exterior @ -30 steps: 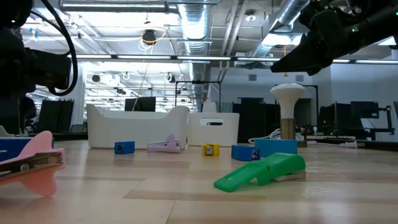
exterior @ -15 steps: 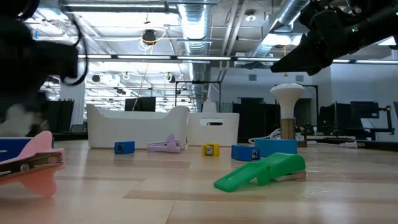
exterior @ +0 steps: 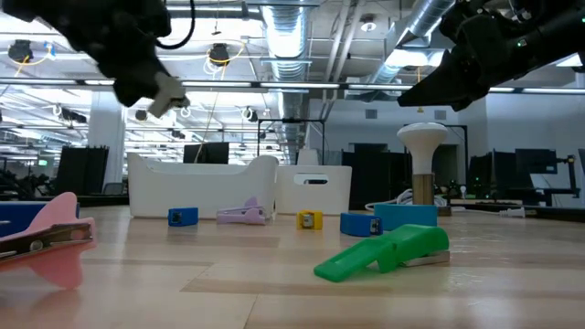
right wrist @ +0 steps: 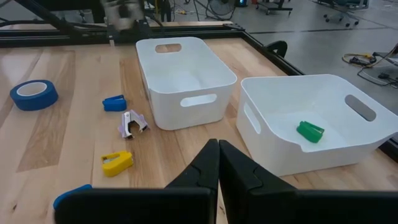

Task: Pick and place Stapler, Stapler remover, tape
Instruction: Put the gray staple remover into the bottom white bin

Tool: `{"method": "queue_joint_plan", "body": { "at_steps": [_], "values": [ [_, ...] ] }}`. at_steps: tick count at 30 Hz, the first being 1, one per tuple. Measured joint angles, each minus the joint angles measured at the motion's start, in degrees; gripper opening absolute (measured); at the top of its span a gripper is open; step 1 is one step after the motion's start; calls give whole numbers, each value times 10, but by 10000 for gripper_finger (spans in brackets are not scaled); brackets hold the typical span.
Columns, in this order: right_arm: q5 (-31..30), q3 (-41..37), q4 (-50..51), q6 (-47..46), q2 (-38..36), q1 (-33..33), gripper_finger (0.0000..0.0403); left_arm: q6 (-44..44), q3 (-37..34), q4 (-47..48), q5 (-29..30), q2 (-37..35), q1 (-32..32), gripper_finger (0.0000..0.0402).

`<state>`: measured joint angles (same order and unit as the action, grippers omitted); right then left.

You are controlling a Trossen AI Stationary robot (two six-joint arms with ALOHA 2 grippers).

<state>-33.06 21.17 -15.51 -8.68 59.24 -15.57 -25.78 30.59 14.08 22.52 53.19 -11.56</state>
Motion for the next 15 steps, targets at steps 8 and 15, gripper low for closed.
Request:
{"method": "queue_joint_plan", "body": {
  "at_steps": [8,15],
  "values": [
    [0,0,0,-4,0,0,0,86,0,-7,-36,26,135,27],
    [0,0,0,-4,0,0,0,94,0,-22,-77,128,190,27]
  ]
}}
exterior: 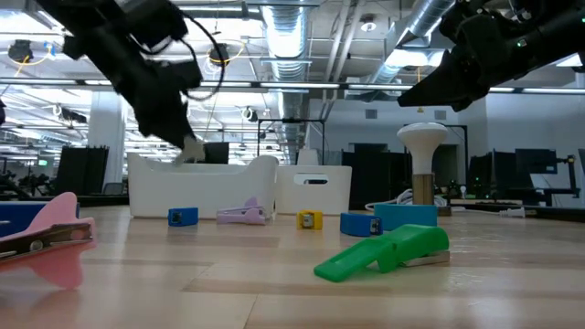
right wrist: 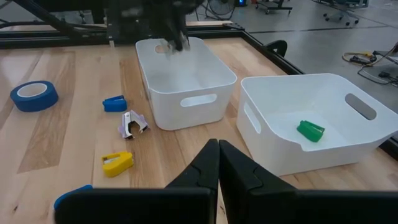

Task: Pick and place Stapler, Stapler remover, tape
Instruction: Put the gray staple remover into the bottom white bin

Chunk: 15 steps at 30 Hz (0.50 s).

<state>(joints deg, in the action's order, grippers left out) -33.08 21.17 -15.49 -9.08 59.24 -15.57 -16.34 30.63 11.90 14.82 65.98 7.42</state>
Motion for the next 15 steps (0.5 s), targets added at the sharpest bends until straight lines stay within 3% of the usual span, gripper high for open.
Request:
{"method": "queue_joint_plan", "body": {
  "at_steps": [9,15],
  "values": [
    [-2,0,1,0,0,0,0,-4,0,-38,-1,101,17,33],
    [-2,0,1,0,0,0,0,-4,0,-59,-1,113,17,91]
  ]
}}
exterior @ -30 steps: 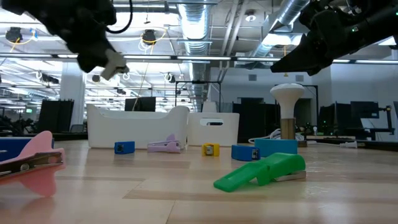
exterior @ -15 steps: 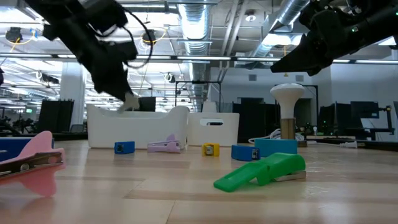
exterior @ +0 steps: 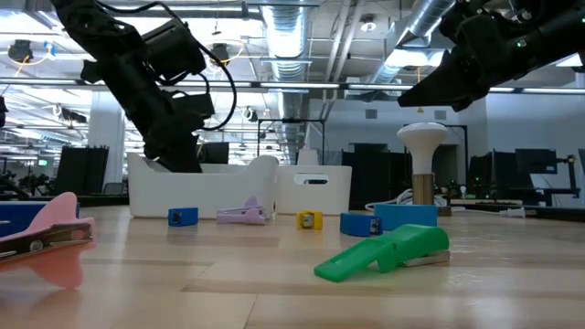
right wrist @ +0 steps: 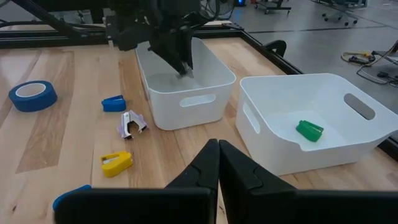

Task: Pick and place Stapler, Stapler remover, tape
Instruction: Put the gray staple remover into the bottom white bin, then put the left blue stapler into the top white bin

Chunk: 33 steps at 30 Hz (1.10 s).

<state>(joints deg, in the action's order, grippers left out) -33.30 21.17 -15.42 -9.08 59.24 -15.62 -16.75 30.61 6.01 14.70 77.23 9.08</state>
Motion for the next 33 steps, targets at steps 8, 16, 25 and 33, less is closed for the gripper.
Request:
{"method": "queue_joint_plan", "body": {
  "at_steps": [8,16,25,33],
  "values": [
    [0,0,1,0,0,0,0,0,0,-1,0,-52,-1,132],
    [0,0,1,0,0,0,0,36,0,-2,-10,-166,-39,73],
    [0,0,0,0,0,0,0,114,0,0,-11,-210,-119,4],
    [2,0,0,0,0,0,0,168,-1,-1,-11,-205,-193,5]
  ]
}}
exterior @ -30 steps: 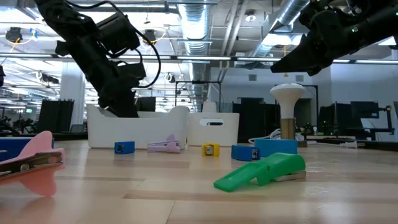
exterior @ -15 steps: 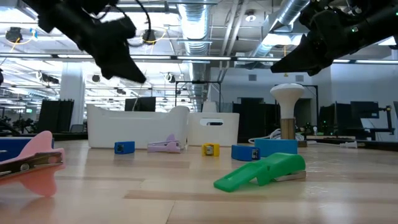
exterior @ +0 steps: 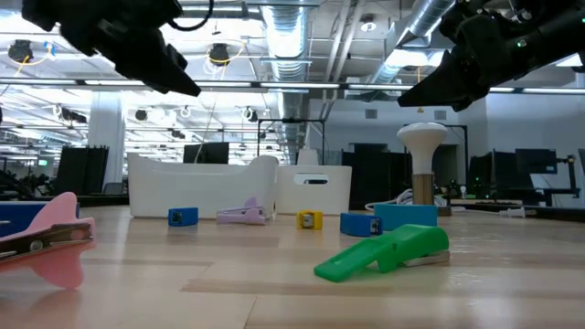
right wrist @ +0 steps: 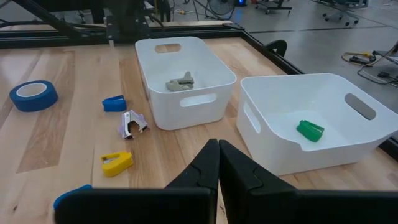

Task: Pick and place Stapler, Stapler remover, tape
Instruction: Put the left blue stapler into the top white bin

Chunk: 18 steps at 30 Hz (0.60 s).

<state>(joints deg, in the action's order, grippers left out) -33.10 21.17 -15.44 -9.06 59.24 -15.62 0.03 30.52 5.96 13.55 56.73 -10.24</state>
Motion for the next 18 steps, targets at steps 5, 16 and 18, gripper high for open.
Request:
{"method": "queue_joint_plan", "body": {
  "at_steps": [5,16,18],
  "values": [
    [0,0,0,0,0,0,0,1,0,0,1,0,-28,3],
    [0,0,0,0,0,0,0,2,0,3,1,0,-39,3],
    [0,0,0,0,0,0,0,17,0,12,1,6,-45,3]
  ]
}}
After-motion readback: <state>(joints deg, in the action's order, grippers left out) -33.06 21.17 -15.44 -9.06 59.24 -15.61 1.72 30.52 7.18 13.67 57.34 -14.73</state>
